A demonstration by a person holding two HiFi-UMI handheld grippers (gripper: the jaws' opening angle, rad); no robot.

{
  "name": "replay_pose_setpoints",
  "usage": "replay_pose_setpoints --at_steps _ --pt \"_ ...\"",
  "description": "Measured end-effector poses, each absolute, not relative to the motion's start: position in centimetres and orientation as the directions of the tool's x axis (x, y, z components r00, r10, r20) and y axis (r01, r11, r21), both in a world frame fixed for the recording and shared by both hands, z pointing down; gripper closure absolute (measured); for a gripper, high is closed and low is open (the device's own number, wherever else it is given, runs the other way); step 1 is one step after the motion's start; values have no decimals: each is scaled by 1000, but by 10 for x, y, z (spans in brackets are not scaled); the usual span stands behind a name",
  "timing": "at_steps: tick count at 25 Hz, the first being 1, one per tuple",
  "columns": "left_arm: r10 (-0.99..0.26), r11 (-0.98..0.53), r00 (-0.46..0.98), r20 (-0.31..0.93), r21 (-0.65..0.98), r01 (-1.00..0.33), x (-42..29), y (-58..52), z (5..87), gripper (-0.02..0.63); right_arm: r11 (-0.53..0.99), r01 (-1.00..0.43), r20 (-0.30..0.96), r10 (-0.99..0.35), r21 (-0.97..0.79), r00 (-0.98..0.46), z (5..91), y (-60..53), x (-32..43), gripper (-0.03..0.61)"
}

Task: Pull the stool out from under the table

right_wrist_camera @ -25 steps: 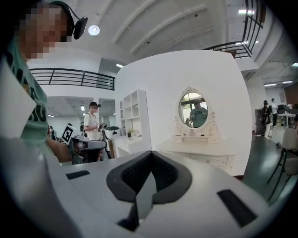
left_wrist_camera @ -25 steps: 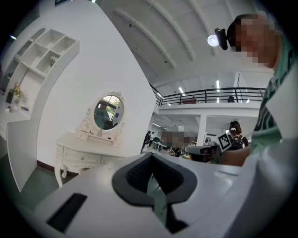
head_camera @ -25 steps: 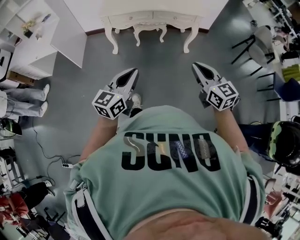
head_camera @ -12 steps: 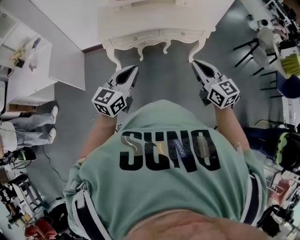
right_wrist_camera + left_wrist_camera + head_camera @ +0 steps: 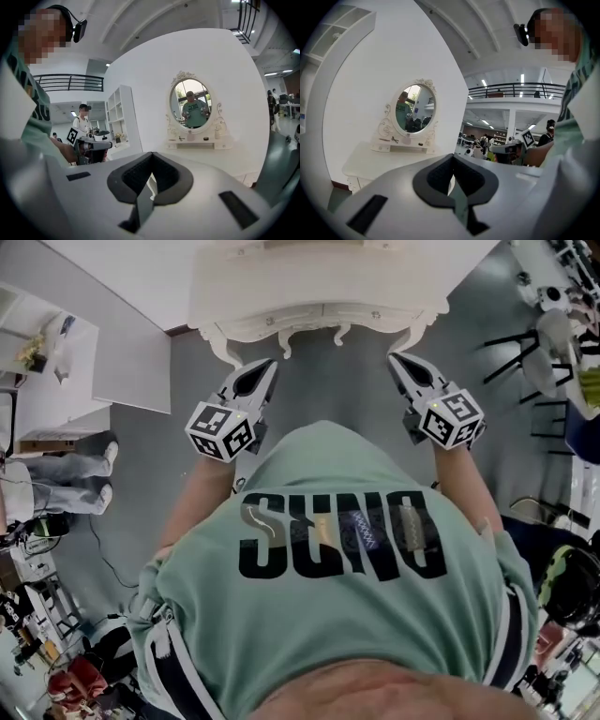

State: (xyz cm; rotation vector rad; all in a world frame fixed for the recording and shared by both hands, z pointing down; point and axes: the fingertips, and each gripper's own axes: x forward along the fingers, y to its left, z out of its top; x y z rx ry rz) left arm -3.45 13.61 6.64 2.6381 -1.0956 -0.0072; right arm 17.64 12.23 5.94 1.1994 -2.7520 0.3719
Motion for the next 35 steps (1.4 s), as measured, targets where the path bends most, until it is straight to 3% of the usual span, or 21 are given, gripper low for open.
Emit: replay_pose_setpoints --at_steps 10,24,35 --pt "-787 -544 600 143 297 -785 27 41 90 615 773 -609 203 -576 -180 -792 68 -8 217 591" --pt "-716 -581 654 245 310 -752 -74 -39 161 615 683 -711 230 -674 -170 -702 101 -81 124 591" --pt "-725 -489 579 372 315 -814 -68 -107 301 615 662 -725 281 -671 -188 -686 207 -135 132 591"
